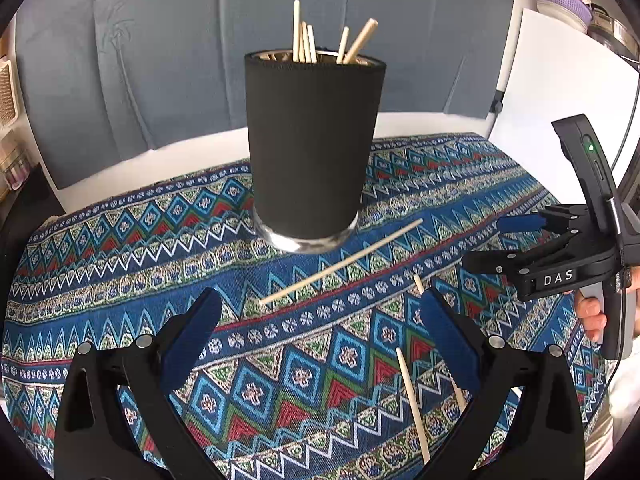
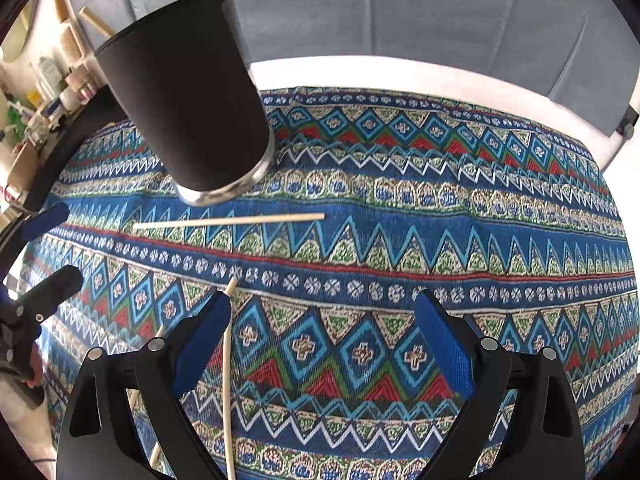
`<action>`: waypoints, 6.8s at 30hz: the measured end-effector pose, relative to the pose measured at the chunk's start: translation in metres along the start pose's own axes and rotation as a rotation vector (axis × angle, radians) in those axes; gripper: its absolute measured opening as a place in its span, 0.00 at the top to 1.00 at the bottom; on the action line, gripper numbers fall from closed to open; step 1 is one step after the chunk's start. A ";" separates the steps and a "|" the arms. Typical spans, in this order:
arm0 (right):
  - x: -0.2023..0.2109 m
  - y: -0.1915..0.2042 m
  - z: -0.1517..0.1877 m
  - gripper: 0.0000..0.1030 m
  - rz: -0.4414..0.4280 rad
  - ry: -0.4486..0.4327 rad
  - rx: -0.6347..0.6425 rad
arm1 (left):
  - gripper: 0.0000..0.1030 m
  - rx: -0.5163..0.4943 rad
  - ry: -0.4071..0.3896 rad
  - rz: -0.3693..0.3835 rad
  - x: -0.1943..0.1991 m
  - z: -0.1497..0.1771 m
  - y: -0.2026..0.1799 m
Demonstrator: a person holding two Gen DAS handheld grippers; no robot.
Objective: Organize utensils
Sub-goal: 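Move the left tool back to the loose chopsticks while the right tool returns, then grasp a wooden chopstick with the left tool while the right tool grasps one, then carry the left tool's chopstick over the black cup while the right tool carries its own, then open the left tool to drop its chopstick in the cup while the right tool releases, then move the left tool back to the last chopsticks while the right tool returns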
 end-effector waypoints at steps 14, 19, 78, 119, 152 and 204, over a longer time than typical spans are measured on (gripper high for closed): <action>-0.009 0.025 0.043 0.14 -0.006 0.175 0.076 | 0.06 -0.095 0.184 -0.061 -0.008 0.055 -0.021; -0.010 0.025 0.053 0.14 -0.022 0.209 0.070 | 0.06 -0.140 0.232 -0.063 -0.012 0.063 -0.032; 0.114 -0.088 0.079 0.96 -0.058 -0.083 0.056 | 0.95 0.080 0.179 -0.086 0.034 0.028 0.083; 0.151 0.025 -0.147 0.95 -0.573 -0.748 0.032 | 0.95 0.307 -0.726 0.158 0.091 -0.167 0.078; 0.053 0.032 -0.146 0.92 -0.597 -0.826 0.076 | 0.95 0.289 -0.775 0.174 0.017 -0.161 0.057; 0.063 -0.023 -0.051 0.13 -0.354 -0.545 0.061 | 0.06 0.145 -0.281 0.141 0.012 -0.045 0.009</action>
Point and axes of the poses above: each gripper's, at about its wrist camera, not at the fingertips, and x roughly against the way its jaws point, y to its left, z to its underside, the point moved 3 cm from there along -x, roughly the way its jaws point, and after that the axes turned 7 degrees about -z, right-handed, at the moved point
